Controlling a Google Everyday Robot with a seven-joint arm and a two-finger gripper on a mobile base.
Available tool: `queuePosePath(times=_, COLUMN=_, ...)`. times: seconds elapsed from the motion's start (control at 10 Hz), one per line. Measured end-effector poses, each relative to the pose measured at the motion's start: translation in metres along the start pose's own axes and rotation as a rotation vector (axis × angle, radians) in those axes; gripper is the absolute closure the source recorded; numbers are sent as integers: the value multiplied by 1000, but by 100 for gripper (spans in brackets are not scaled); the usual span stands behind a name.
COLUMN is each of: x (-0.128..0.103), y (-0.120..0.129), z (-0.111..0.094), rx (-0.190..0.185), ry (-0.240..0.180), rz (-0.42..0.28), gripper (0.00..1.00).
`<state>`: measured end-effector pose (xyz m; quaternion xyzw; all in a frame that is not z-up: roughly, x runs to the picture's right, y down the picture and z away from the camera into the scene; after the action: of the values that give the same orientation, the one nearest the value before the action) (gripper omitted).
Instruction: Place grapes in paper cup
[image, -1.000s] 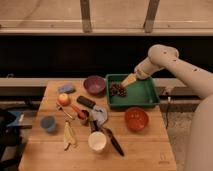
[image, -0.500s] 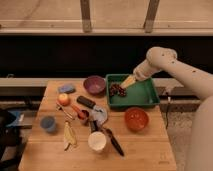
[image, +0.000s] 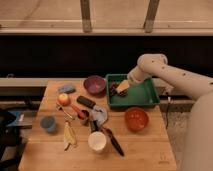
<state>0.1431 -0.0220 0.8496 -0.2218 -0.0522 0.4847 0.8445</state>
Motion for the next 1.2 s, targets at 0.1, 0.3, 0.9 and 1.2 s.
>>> queuePosePath(times=0.1, x=-2, y=0, z=7, rx=6, ry=1, rz=-4, gripper=20)
queuePosePath(times=0.3, x=-5, y=-1, z=29, rx=15, ry=4, rz=-2, gripper=20)
queuePosePath(times=0.9, x=-5, y=-15, z=69, rx=-8, ry=17, rz=27, gripper=20)
queuePosePath(times=1.2, x=-12, y=-15, z=87, rx=-45, ry=1, rz=25, gripper=20)
